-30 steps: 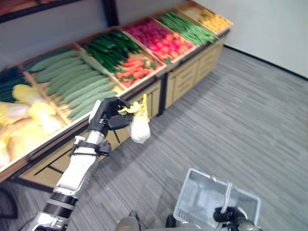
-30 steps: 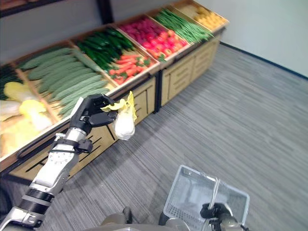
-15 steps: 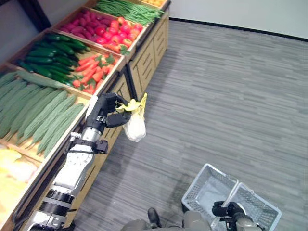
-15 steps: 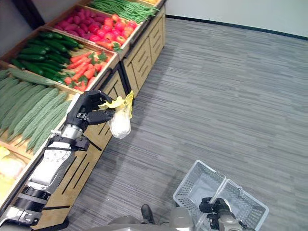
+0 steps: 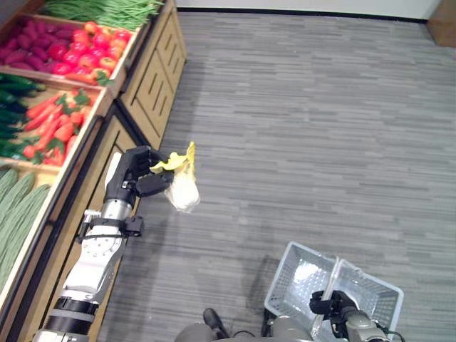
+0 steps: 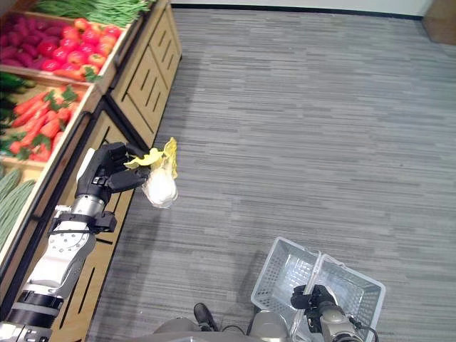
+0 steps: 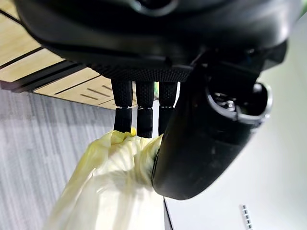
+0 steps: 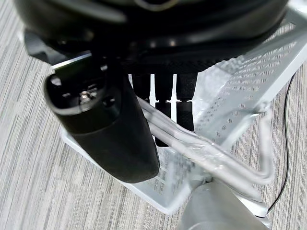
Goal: Get the vegetables into the basket
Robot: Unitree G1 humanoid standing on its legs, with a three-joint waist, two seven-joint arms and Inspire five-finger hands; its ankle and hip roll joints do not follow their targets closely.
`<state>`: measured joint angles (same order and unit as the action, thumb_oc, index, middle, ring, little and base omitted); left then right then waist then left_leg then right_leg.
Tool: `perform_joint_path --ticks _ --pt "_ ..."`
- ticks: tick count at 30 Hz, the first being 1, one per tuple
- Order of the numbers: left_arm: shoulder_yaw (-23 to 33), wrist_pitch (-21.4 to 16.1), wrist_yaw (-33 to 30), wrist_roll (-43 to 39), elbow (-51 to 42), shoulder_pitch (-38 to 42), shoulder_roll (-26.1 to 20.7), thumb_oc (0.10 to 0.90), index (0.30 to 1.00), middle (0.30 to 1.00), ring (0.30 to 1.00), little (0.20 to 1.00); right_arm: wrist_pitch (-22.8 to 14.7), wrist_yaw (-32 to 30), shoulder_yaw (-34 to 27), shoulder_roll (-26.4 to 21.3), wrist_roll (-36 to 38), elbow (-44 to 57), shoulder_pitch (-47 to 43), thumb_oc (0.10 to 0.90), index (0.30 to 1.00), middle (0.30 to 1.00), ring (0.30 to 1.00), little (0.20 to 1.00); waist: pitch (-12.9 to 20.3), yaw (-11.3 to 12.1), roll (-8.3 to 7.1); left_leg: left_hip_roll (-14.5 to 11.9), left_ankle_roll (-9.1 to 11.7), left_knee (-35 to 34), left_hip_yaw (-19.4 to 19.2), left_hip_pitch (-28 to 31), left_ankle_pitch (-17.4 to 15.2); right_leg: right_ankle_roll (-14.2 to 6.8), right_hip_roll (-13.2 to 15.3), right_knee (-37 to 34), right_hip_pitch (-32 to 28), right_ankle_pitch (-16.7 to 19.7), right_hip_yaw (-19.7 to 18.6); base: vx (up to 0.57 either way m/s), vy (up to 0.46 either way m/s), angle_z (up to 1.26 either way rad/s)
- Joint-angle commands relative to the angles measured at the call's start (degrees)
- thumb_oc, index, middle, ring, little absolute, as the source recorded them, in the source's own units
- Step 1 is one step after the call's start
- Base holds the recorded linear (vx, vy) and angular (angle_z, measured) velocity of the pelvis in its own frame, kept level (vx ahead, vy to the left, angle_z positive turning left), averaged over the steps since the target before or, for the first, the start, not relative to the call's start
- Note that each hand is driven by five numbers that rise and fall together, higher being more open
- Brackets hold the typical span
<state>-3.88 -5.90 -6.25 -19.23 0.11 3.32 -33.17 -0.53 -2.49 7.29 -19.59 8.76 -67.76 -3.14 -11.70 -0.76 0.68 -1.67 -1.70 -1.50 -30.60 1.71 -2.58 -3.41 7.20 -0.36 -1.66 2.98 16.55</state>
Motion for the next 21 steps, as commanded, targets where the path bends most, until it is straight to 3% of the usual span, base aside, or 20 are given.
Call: perform_joint_path --ticks 1,3,4,5,6,7,9,12,21 --pt "3.24 -5.39 -0.92 -1.19 -3.65 6.48 -1.34 0.400 0.300 0.300 0.300 0.300 -2.44 -0.38 2.43 0.36 -2.11 -0.61 0.36 0.400 0.300 0.300 0.300 0.300 4.32 -0.30 0.34 0.03 1.47 0.01 2.13 3.99 -3.46 -3.64 -0.70 4.10 2.86 -4.73 -1.92 0.05 -0.333 -0.05" --pt "2.89 -4.86 -0.40 -1.45 -2.65 6.14 -1.01 0.400 0.300 0.300 0.300 0.300 -2.44 -0.45 3.82 -0.06 -3.31 -0.12 -0.23 0.400 0.300 0.300 0.300 0.300 3.28 0.27 -1.09 -2.21 2.68 8.72 3.15 1.47 -4.33 -1.94 -1.28 3.98 1.76 -6.04 -1.73 0.04 -0.302 0.01" --pt "2.83 -4.80 -0.38 -1.44 -2.35 5.88 -0.96 0.400 0.300 0.300 0.300 0.300 -2.59 -0.31 4.50 -0.59 -3.72 0.42 -0.49 0.400 0.300 0.300 0.300 0.300 2.40 1.01 -1.68 -2.94 3.71 13.01 5.68 -0.02 -3.28 -1.26 -1.77 3.66 0.95 -6.30 -1.80 0.02 -0.179 0.37" --pt "2.83 -4.81 -0.39 -1.44 -2.33 5.93 -0.97 0.400 0.300 0.300 0.300 0.300 -2.58 -0.30 4.49 -0.59 -3.72 0.43 -0.52 0.400 0.300 0.300 0.300 0.300 2.32 0.86 -1.65 -3.24 3.92 13.69 5.91 -0.31 -3.46 -1.11 -1.92 3.55 0.81 -6.32 -1.62 0.02 -0.131 0.37" --pt "2.61 -4.74 -0.29 -1.58 -1.82 5.26 -0.68 0.400 0.300 0.300 0.300 0.300 -2.52 -0.14 5.02 -1.54 -4.19 1.29 -0.68 0.400 0.300 0.300 0.300 0.300 1.51 2.17 -2.29 -1.41 4.81 14.21 14.25 -2.69 -1.84 -1.05 -2.07 3.09 0.49 -6.58 -2.42 -0.05 -0.009 0.16" --pt "2.54 -4.65 -0.51 -1.39 -1.52 5.03 -0.45 0.400 0.300 0.300 0.300 0.300 -2.48 -0.21 4.94 -2.01 -4.34 1.58 -0.59 0.400 0.300 0.300 0.300 0.300 1.61 2.30 -2.81 0.15 3.93 10.16 17.87 -3.93 -2.01 -1.14 -1.37 2.15 0.98 -5.57 -2.07 -0.04 0.041 -0.17" --pt "2.31 -4.29 -0.36 -1.02 -1.12 4.40 -0.66 0.400 0.300 0.300 0.300 0.300 -2.44 0.09 4.12 -2.83 -4.31 2.16 -0.05 0.400 0.300 0.300 0.300 0.300 1.95 2.06 -2.72 0.46 2.91 8.63 18.83 -3.90 -3.08 -1.78 -0.70 3.24 1.69 -5.00 -2.16 0.02 0.123 -0.25" --pt "2.09 -3.40 1.57 0.08 -2.62 2.79 -1.62 0.400 0.300 0.300 0.300 0.300 -2.40 0.19 3.23 -3.14 -4.43 3.96 0.39 0.400 0.300 0.300 0.300 0.300 2.28 1.39 -1.79 1.17 0.98 6.35 16.45 -2.14 -3.93 -2.78 0.23 5.90 2.80 -3.99 -3.35 0.08 0.225 -0.02" --pt "0.67 -2.35 3.62 2.96 -1.46 1.53 -6.18 0.400 0.300 0.300 0.300 0.300 -2.24 -0.31 3.93 -3.34 -4.88 8.30 -1.74 0.400 0.300 0.300 0.300 0.300 2.08 1.96 -0.90 2.71 -0.90 3.70 13.43 1.11 -5.51 -5.22 0.72 5.84 3.68 -0.68 -7.94 0.04 0.188 -0.32"
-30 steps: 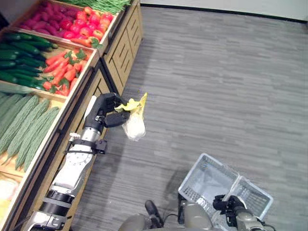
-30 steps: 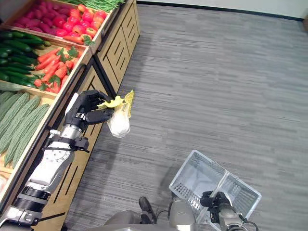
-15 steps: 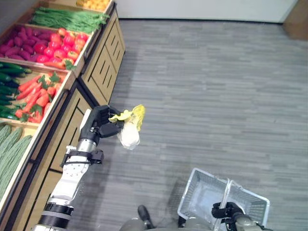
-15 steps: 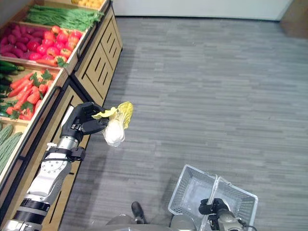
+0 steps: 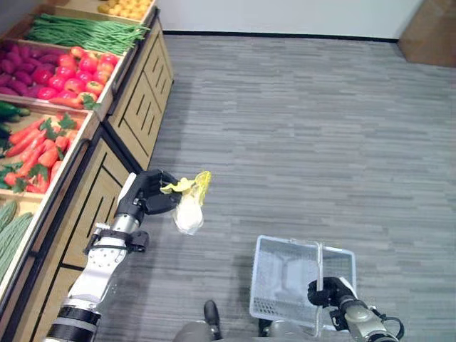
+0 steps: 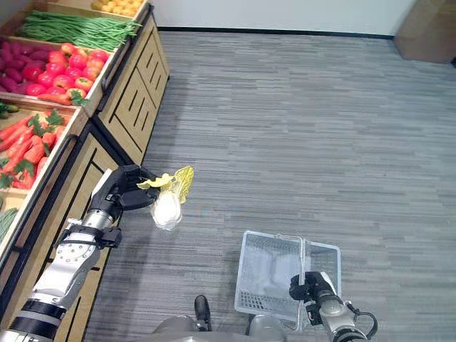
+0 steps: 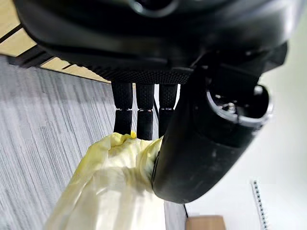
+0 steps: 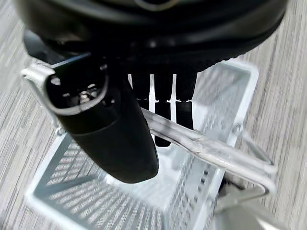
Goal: Get the vegetables into the basket
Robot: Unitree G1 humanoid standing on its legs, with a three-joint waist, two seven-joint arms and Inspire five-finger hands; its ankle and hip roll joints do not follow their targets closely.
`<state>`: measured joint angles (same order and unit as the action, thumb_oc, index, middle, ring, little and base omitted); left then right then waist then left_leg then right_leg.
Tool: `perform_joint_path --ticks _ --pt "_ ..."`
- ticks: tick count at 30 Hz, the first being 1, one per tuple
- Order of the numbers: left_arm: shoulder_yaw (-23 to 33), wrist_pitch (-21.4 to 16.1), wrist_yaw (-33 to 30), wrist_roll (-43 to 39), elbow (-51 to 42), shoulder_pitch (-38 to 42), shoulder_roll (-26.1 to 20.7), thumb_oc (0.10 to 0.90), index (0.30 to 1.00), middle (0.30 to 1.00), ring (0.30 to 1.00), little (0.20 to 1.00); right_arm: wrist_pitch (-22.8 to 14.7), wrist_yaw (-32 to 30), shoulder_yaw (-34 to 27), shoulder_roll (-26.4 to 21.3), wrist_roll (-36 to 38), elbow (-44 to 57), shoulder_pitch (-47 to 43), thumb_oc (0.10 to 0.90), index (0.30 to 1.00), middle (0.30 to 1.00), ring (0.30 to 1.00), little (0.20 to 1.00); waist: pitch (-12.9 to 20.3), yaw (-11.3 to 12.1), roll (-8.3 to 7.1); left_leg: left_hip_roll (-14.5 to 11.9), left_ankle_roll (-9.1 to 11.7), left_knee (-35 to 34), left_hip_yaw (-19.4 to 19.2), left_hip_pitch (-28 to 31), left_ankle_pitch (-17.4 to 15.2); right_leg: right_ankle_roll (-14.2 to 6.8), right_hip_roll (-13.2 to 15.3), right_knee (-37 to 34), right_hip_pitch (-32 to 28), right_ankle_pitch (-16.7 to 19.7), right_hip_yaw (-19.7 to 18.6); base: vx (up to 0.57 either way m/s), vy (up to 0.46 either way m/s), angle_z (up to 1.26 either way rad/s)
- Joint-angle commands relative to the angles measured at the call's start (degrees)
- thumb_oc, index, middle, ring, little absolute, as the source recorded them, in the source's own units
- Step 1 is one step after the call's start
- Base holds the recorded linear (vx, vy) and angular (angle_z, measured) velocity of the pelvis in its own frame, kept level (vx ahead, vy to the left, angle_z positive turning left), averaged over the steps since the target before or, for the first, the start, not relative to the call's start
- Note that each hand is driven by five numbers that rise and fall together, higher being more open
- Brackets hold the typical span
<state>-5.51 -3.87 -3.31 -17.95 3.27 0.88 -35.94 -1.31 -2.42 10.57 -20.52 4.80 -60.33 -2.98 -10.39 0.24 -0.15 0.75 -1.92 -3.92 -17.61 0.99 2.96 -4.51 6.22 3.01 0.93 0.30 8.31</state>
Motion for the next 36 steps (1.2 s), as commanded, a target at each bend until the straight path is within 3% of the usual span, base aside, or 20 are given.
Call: perform_joint_path --ticks 1,5,8,11,15,18,24,25,29,36 --pt "1.74 -4.29 1.37 1.73 -4.19 3.89 -4.13 0.400 0.300 0.300 0.300 0.300 -1.38 -0.40 0.87 -2.59 -1.13 1.49 -2.31 0.400 0.300 0.300 0.300 0.300 0.85 1.03 0.00 0.47 -0.84 5.23 0.17 2.31 -10.99 -4.52 1.70 2.37 1.14 2.40 0.00 0.01 0.118 -0.21" --pt "-2.63 -2.79 4.31 3.49 -1.59 5.51 -6.67 0.400 0.300 0.300 0.300 0.300 -0.85 -0.55 1.94 -3.81 -1.49 3.42 -5.54 0.400 0.300 0.300 0.300 0.300 1.23 1.16 0.02 0.58 -1.13 4.94 -0.79 2.96 -11.30 -4.96 1.73 2.02 1.29 2.94 -0.49 0.01 0.059 -0.20" --pt "-10.04 -1.22 6.68 10.84 1.77 11.71 -7.62 0.400 0.300 0.300 0.300 0.300 -0.27 -0.89 3.97 -4.98 -2.07 6.46 -10.23 0.400 0.300 0.300 0.300 0.300 1.49 1.15 0.02 0.58 -1.08 5.60 -1.12 3.25 -11.62 -4.90 1.79 1.37 0.82 2.52 -0.32 0.01 0.000 -0.06" --pt "-12.62 -0.96 6.86 13.67 2.86 14.36 -7.53 0.400 0.300 0.300 0.300 0.300 -0.14 -1.29 4.52 -5.49 -2.24 8.67 -11.80 0.400 0.300 0.300 0.300 0.300 1.50 1.20 0.10 0.44 -1.23 5.62 -1.98 3.08 -11.13 -4.37 1.73 1.02 1.05 2.40 -0.03 -0.04 -0.036 -0.07" --pt "-17.44 -0.51 7.06 21.06 3.96 19.41 -7.33 0.400 0.300 0.300 0.300 0.300 0.09 -1.85 5.90 -6.79 -3.82 17.97 -13.63 0.400 0.300 0.300 0.300 0.300 2.03 0.85 0.62 0.19 -0.91 4.96 -2.25 3.63 -10.79 -4.09 1.48 0.29 0.82 1.54 -0.11 0.00 -0.055 -0.11" --pt "-21.47 -0.31 7.08 28.49 2.66 22.96 -7.76 0.400 0.300 0.300 0.300 0.300 -0.06 -2.40 7.28 -9.61 -8.88 27.82 -14.73 0.400 0.300 0.300 0.300 0.300 2.63 0.33 1.38 0.11 -0.43 3.11 -2.41 4.44 -9.93 -3.93 1.23 -0.50 0.46 0.70 0.34 0.01 -0.090 -0.01" --pt "-28.27 -0.31 7.81 36.25 7.41 27.54 -1.60 0.400 0.300 0.300 0.300 0.300 -0.33 -1.93 9.20 -9.97 -13.04 37.00 -14.99 0.400 0.300 0.300 0.300 0.300 3.33 -0.73 2.59 -0.32 0.30 0.91 -2.11 5.32 -8.53 -3.23 0.83 -0.77 0.00 -0.69 1.12 0.01 -0.099 0.04" --pt "-30.20 0.22 8.13 36.61 11.09 28.27 1.71 0.400 0.300 0.300 0.300 0.300 -0.63 -2.06 9.32 -8.59 -10.90 39.42 -14.80 0.400 0.300 0.300 0.300 0.300 3.28 -1.50 3.05 -0.56 0.55 0.76 -1.92 5.65 -8.38 -2.99 0.61 -0.26 -0.15 -1.45 1.27 0.02 -0.103 0.03" --pt "-32.70 1.11 7.51 38.22 18.87 29.34 7.34 0.400 0.300 0.300 0.300 0.300 -1.47 0.62 10.38 -5.54 -3.91 44.01 -11.89 0.400 0.300 0.300 0.300 0.300 3.16 -2.76 3.52 -0.91 0.93 0.45 -2.19 5.95 -7.94 -2.47 0.29 0.46 0.04 -2.20 1.11 0.01 -0.082 0.01" --pt "-37.07 2.70 6.16 43.83 33.90 32.09 16.50 0.400 0.300 0.300 0.300 0.300 -1.62 3.25 15.47 -6.24 -4.39 49.45 -9.53 0.400 0.300 0.300 0.300 0.300 3.40 -4.87 3.96 -1.58 1.69 -0.11 -3.09 5.96 -7.32 -2.13 -0.29 -0.65 -0.08 -1.98 0.97 0.02 -0.060 -0.02"
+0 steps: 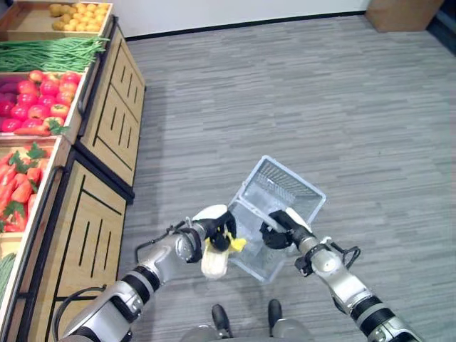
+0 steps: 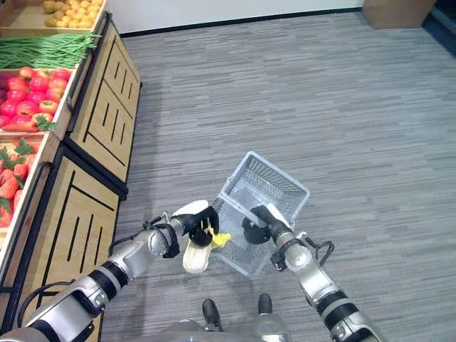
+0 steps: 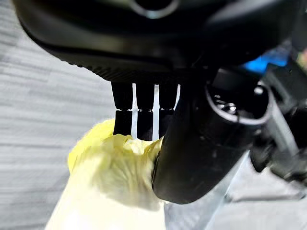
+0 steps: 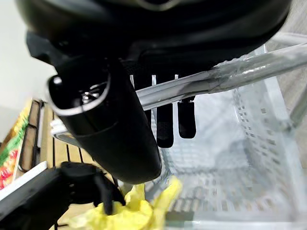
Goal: Get the vegetables into the basket
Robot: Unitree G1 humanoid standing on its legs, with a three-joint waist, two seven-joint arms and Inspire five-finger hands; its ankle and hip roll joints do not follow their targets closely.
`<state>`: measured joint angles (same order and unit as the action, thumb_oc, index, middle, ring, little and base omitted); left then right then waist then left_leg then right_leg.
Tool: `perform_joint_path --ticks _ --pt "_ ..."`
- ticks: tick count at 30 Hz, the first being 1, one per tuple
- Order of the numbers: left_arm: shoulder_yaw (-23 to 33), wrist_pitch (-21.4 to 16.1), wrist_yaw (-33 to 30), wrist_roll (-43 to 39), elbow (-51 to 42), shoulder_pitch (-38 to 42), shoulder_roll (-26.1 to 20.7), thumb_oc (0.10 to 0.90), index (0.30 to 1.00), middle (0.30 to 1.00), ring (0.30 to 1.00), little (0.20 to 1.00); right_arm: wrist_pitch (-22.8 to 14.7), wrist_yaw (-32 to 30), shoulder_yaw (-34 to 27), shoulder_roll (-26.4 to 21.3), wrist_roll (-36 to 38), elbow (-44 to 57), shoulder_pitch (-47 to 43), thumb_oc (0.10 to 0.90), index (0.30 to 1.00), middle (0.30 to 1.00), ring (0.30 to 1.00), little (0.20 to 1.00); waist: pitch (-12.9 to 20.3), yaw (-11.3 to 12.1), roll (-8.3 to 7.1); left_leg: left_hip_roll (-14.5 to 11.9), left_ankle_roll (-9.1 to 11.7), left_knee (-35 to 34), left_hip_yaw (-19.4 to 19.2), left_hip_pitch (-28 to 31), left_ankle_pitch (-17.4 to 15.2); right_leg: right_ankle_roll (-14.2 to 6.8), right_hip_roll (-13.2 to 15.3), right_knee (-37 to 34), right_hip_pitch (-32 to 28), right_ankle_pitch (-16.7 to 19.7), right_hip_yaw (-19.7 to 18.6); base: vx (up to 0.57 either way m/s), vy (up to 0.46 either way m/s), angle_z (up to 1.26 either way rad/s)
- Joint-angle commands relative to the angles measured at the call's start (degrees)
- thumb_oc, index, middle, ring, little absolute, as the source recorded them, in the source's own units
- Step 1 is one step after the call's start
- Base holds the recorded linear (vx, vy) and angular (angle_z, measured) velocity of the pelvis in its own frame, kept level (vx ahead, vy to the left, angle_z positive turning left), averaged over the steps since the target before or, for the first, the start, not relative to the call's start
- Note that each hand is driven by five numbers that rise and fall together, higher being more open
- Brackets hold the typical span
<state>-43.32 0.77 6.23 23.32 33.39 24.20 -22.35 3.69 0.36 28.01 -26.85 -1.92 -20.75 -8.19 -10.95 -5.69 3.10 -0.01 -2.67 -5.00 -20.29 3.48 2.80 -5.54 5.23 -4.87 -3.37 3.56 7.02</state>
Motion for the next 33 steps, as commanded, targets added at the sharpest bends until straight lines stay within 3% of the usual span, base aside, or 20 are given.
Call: perform_joint_path --ticks 1,2,8,14,23,26,33 --pt "0.73 -2.03 -3.49 2.59 3.98 8.83 3.04 0.400 0.300 0.300 0.300 0.300 -6.62 0.47 -1.97 0.04 2.34 9.90 -4.33 0.400 0.300 0.300 0.300 0.300 3.99 1.12 0.76 -0.83 2.44 0.91 -0.49 3.43 -7.05 -1.04 0.66 7.08 4.25 -5.07 2.22 0.04 -0.036 -0.06" --pt "-0.51 -1.54 -4.32 4.90 10.42 9.57 6.61 0.400 0.300 0.300 0.300 0.300 -6.81 2.74 0.20 1.31 7.78 10.90 -2.99 0.400 0.300 0.300 0.300 0.300 3.74 0.20 0.74 -0.96 2.66 1.35 -1.13 3.42 -7.31 -1.08 0.44 6.48 4.24 -4.86 1.58 0.02 -0.027 -0.07" --pt "-2.96 -0.39 -4.67 8.91 19.70 10.02 11.21 0.400 0.300 0.300 0.300 0.300 -7.04 4.62 6.47 -0.27 3.53 12.31 -6.10 0.400 0.300 0.300 0.300 0.300 3.53 -0.36 0.40 -1.37 2.90 2.73 -2.28 3.26 -8.02 -0.95 0.12 6.66 4.48 -4.76 0.17 0.03 -0.019 -0.14" --pt "-3.62 -1.04 -4.84 8.40 19.23 10.45 12.52 0.400 0.300 0.300 0.300 0.300 -6.88 5.50 9.94 -0.09 0.55 11.11 -9.33 0.400 0.300 0.300 0.300 0.300 3.76 0.00 -0.04 -1.62 2.98 3.36 -2.72 3.62 -8.31 -0.71 -0.15 6.49 4.00 -4.81 -0.59 0.02 -0.013 -0.13" --pt "-5.00 -2.11 -4.07 7.50 18.41 9.77 13.37 0.400 0.300 0.300 0.300 0.300 -7.15 8.66 11.94 -0.07 6.72 13.07 -10.03 0.400 0.300 0.300 0.300 0.300 3.90 0.11 -0.23 -1.54 3.15 2.57 -2.60 4.53 -8.11 -0.69 -0.25 5.93 3.11 -5.00 -0.23 0.00 0.000 0.00" --pt "-5.81 -2.40 -3.61 8.31 18.28 9.78 13.16 0.400 0.300 0.300 0.300 0.300 -6.70 9.29 13.52 0.91 7.06 10.77 -11.62 0.400 0.300 0.300 0.300 0.300 3.94 0.33 -0.19 -1.45 3.12 2.29 -2.64 4.61 -8.05 -0.66 -0.26 5.69 3.17 -4.93 -0.36 0.00 0.000 0.00" --pt "-9.57 -3.14 -3.42 8.21 18.34 12.56 14.24 0.400 0.300 0.300 0.300 0.300 -6.10 8.79 22.01 8.06 -1.71 -4.21 -22.62 0.400 0.300 0.300 0.300 0.300 3.04 1.18 1.22 -1.09 3.23 1.59 -2.69 3.13 -7.14 -0.63 -0.06 5.35 5.09 -4.04 -0.96 0.00 -0.015 -0.05"
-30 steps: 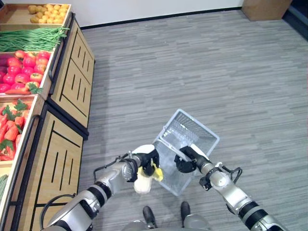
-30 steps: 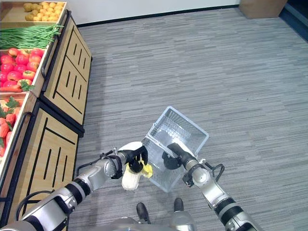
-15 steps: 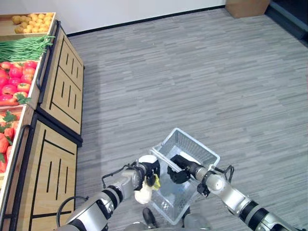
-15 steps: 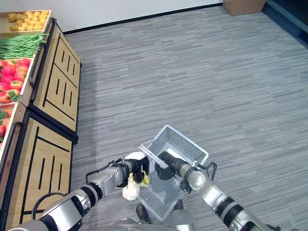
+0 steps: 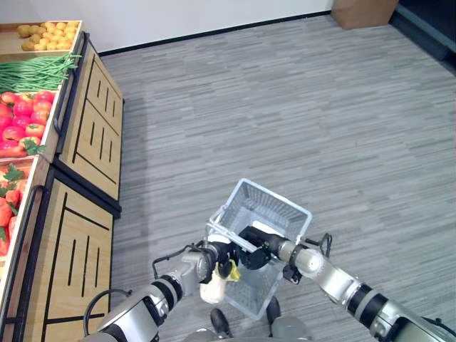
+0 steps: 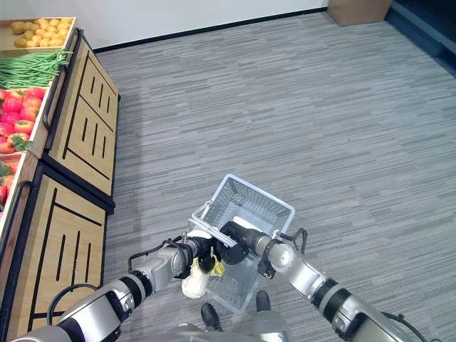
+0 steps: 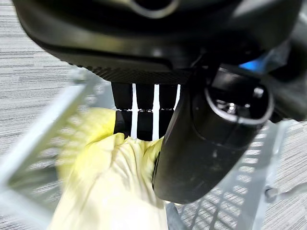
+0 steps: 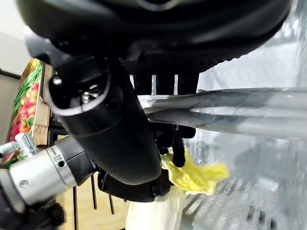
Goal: Get the vegetables into the basket
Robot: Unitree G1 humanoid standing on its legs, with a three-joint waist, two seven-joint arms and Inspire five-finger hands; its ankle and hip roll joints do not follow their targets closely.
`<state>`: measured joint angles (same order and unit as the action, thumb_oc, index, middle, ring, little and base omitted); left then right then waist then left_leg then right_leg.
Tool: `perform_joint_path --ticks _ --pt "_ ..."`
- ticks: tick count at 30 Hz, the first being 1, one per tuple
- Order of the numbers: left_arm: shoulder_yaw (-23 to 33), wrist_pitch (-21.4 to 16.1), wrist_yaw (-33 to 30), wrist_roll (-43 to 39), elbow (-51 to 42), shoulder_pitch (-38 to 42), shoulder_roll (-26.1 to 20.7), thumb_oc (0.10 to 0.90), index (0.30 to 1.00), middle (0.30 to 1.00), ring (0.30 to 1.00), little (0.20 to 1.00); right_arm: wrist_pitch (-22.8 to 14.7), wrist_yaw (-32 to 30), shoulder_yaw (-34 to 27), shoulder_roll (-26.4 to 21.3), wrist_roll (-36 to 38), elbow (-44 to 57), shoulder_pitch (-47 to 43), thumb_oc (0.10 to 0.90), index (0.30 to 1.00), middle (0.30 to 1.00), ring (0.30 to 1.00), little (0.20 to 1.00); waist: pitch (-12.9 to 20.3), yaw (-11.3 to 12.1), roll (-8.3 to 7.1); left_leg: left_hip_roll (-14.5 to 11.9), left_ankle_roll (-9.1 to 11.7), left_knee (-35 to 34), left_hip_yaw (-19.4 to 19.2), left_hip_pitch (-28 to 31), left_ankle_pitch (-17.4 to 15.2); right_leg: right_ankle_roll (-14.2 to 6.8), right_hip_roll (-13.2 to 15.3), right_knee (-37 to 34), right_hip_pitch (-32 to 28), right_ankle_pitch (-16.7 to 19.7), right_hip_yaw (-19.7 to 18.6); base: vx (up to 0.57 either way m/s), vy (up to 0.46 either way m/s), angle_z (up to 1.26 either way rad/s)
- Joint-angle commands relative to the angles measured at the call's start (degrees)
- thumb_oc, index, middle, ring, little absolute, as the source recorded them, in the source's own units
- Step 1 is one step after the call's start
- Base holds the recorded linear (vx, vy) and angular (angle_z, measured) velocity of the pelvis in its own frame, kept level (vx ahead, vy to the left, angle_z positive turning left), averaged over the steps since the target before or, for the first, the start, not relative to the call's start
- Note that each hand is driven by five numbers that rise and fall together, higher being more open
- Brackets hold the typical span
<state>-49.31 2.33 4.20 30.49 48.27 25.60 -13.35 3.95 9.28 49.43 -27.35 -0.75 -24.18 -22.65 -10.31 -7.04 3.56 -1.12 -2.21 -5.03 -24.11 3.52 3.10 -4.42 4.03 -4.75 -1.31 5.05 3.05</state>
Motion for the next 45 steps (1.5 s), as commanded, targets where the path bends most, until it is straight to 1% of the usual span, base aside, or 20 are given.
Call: perform_joint_path --ticks 1,2,5,7,8,9,11,14,18,19,20,21,25,32,35,39,40,41,42,45 --pt "-4.99 -5.39 -1.78 0.88 2.70 13.41 4.43 0.400 0.300 0.300 0.300 0.300 -6.56 1.65 3.42 11.05 -1.27 -1.98 -10.14 0.400 0.300 0.300 0.300 0.300 2.25 2.75 1.93 0.33 3.03 1.17 1.25 1.99 -6.82 -1.83 1.42 4.10 3.78 -4.77 2.94 0.01 -0.031 -0.08" --pt "-4.96 -5.40 -1.78 0.86 2.71 13.45 4.37 0.400 0.300 0.300 0.300 0.300 -6.56 1.67 3.45 11.12 -1.16 -2.07 -10.27 0.400 0.300 0.300 0.300 0.300 2.30 2.68 1.91 0.34 3.02 1.13 1.29 1.88 -6.77 -1.83 1.42 3.96 3.83 -4.68 2.99 0.02 -0.034 -0.03" --pt "-6.11 -5.89 -2.45 1.97 3.12 14.97 3.93 0.400 0.300 0.300 0.300 0.300 -6.40 3.42 4.39 12.64 8.02 -0.75 -10.42 0.400 0.300 0.300 0.300 0.300 2.04 2.57 3.11 0.73 3.38 0.43 1.73 0.62 -5.91 -1.99 1.66 2.77 4.59 -4.10 3.35 0.00 -0.029 0.02" --pt "-6.66 -6.16 -2.93 3.10 3.37 15.91 3.39 0.400 0.300 0.300 0.300 0.300 -6.13 4.26 5.38 13.11 10.92 -0.36 -10.79 0.400 0.300 0.300 0.300 0.300 2.03 2.83 3.53 0.66 3.55 0.04 1.73 -0.13 -5.25 -1.82 1.64 2.47 5.25 -3.70 3.39 0.00 -0.056 0.04" --pt "-6.63 -6.18 -2.97 3.14 3.41 15.95 3.37 0.400 0.300 0.300 0.300 0.300 -6.11 4.29 5.39 13.11 11.06 -0.38 -10.91 0.400 0.300 0.300 0.300 0.300 2.06 2.81 3.52 0.65 3.57 0.04 1.74 -0.24 -5.21 -1.80 1.63 2.45 5.35 -3.66 3.39 0.01 -0.088 0.01" --pt "-7.81 -6.67 -3.10 4.84 3.62 16.88 2.43 0.400 0.300 0.300 0.300 0.300 -6.22 5.04 6.80 13.80 13.04 0.51 -12.36 0.400 0.300 0.300 0.300 0.300 1.85 2.99 3.84 0.46 3.78 0.03 2.05 -0.95 -4.82 -1.67 1.60 2.44 5.83 -3.62 3.66 0.01 -0.087 0.01" --pt "-8.34 -6.90 -3.56 5.72 3.72 17.51 1.40 0.400 0.300 0.300 0.300 0.300 -6.55 5.34 7.83 13.95 13.44 1.67 -13.79 0.400 0.300 0.300 0.300 0.300 1.60 3.22 4.11 0.33 3.98 0.03 2.37 -1.45 -4.49 -1.60 1.54 2.29 6.08 -3.64 3.91 0.01 -0.099 0.01" --pt "-8.62 -7.54 -4.55 6.60 2.97 18.29 -0.54 0.400 0.300 0.300 0.300 0.300 -6.97 4.70 7.65 13.17 14.60 4.47 -15.13 0.400 0.300 0.300 0.300 0.300 0.79 3.05 4.67 0.21 4.32 0.03 2.54 -2.69 -3.80 -1.52 1.47 2.00 6.96 -3.26 4.04 -0.02 -0.066 0.11" --pt "-8.77 -8.27 -5.10 7.51 1.49 19.08 -2.76 0.400 0.300 0.300 0.300 0.300 -7.22 5.09 7.10 11.98 16.17 7.70 -15.52 0.400 0.300 0.300 0.300 0.300 0.60 3.14 4.66 -0.06 4.55 0.03 2.60 -4.12 -3.34 -1.49 1.40 1.44 7.98 -2.70 4.37 -0.02 -0.056 0.07" --pt "-8.71 -8.60 -5.27 7.57 1.05 19.17 -3.79 0.486 0.421 0.421 0.421 0.421 -7.50 5.03 6.94 11.35 15.95 8.46 -15.63 0.400 0.300 0.300 0.300 0.300 0.53 3.29 4.57 -0.18 4.64 0.03 2.78 -4.52 -3.15 -1.48 1.33 1.39 8.24 -2.61 4.66 -0.01 -0.042 0.03" --pt "-8.76 -8.83 -5.23 7.63 0.77 19.30 -4.52 0.775 0.824 0.824 0.824 0.824 -7.64 5.17 7.03 10.90 15.43 9.16 -16.10 0.400 0.300 0.300 0.300 0.300 0.45 3.28 4.53 -0.25 4.67 0.03 2.98 -4.75 -3.05 -1.46 1.33 1.39 8.40 -2.52 4.73 -0.02 -0.056 0.05" --pt "-8.75 -9.25 -5.01 7.60 -0.27 19.80 -5.86 0.900 1.000 1.000 1.000 1.000 -7.85 5.55 7.01 10.24 15.14 10.20 -16.51 0.400 0.300 0.300 0.300 0.300 0.21 3.25 4.36 -0.37 4.73 0.03 3.29 -5.11 -2.98 -1.42 1.35 1.49 8.58 -2.49 5.07 -0.02 -0.031 0.06" --pt "-8.39 -9.13 -4.90 7.50 -1.21 19.97 -7.18 0.900 1.000 1.000 1.000 1.000 -8.00 4.86 6.90 10.34 14.09 9.40 -16.39 0.400 0.300 0.300 0.300 0.300 0.10 3.47 4.20 -0.47 4.68 0.03 3.68 -4.95 -3.08 -1.31 1.30 1.65 8.32 -2.71 5.42 0.00 -0.006 0.07" --pt "-7.95 -9.92 -4.14 6.60 -5.01 20.52 -8.92 0.900 1.000 1.000 1.000 1.000 -8.02 5.19 6.60 10.12 13.41 10.17 -16.12 0.400 0.300 0.300 0.300 0.300 -0.14 3.74 3.87 -0.28 4.49 0.03 4.33 -4.54 -3.39 -1.42 1.49 1.87 7.81 -2.88 5.87 0.00 0.025 0.06" --pt "-7.87 -10.23 -3.71 5.71 -7.51 20.99 -10.40 0.900 1.000 1.000 1.000 1.000 -7.95 5.33 6.45 10.01 13.16 10.00 -15.89 0.400 0.300 0.300 0.300 0.300 -0.15 4.04 3.72 -0.12 4.29 0.03 4.54 -4.67 -3.45 -1.57 1.68 1.95 7.98 -2.74 6.01 -0.01 0.037 0.04" --pt "-7.56 -10.32 -3.21 4.73 -9.66 20.76 -11.52 0.900 1.000 1.000 1.000 1.000 -7.68 5.17 5.96 10.14 12.58 9.33 -14.93 0.400 0.300 0.300 0.300 0.300 -0.26 4.34 3.86 0.17 4.08 0.03 4.62 -4.65 -3.57 -1.64 1.88 2.02 8.04 -2.73 5.91 -0.01 0.046 0.02" --pt "-7.14 -10.05 -3.04 4.17 -10.85 20.38 -12.03 0.900 1.000 1.000 1.000 1.000 -7.78 3.69 5.51 10.09 6.83 7.01 -14.27 0.400 0.300 0.300 0.300 0.300 -0.14 4.45 3.96 0.29 3.87 0.03 4.62 -4.28 -3.88 -1.71 2.04 2.06 7.72 -2.82 5.86 0.00 0.074 0.00" --pt "-5.91 -9.11 -3.92 3.98 -11.02 19.80 -14.10 0.900 1.000 1.000 1.000 1.000 -6.24 2.54 5.01 9.54 2.85 6.24 -14.68 0.400 0.300 0.300 0.300 0.300 -0.12 4.82 4.10 0.31 3.81 0.03 4.44 -3.89 -4.03 -1.68 2.06 2.05 7.38 -2.90 5.84 0.00 0.068 0.00" --pt "-5.43 -10.06 -2.47 2.44 -13.10 19.92 -15.23 0.900 1.000 1.000 1.000 1.000 -6.92 2.27 4.13 9.04 1.33 5.74 -13.76 0.400 0.300 0.300 0.300 0.300 0.00 4.94 4.25 0.36 3.74 0.03 4.54 -3.67 -4.16 -1.72 2.08 2.13 7.21 -2.93 5.80 0.00 0.039 -0.02" --pt "-4.12 -9.52 -0.89 -2.72 -17.55 19.93 -14.85 0.900 1.000 1.000 1.000 1.000 -6.44 0.44 1.33 8.47 -5.28 1.43 -9.64 0.400 0.300 0.300 0.300 0.300 0.56 4.96 4.41 0.53 3.51 0.03 5.00 -2.78 -4.54 -1.80 2.30 2.06 5.97 -3.11 6.08 0.01 0.046 0.01"
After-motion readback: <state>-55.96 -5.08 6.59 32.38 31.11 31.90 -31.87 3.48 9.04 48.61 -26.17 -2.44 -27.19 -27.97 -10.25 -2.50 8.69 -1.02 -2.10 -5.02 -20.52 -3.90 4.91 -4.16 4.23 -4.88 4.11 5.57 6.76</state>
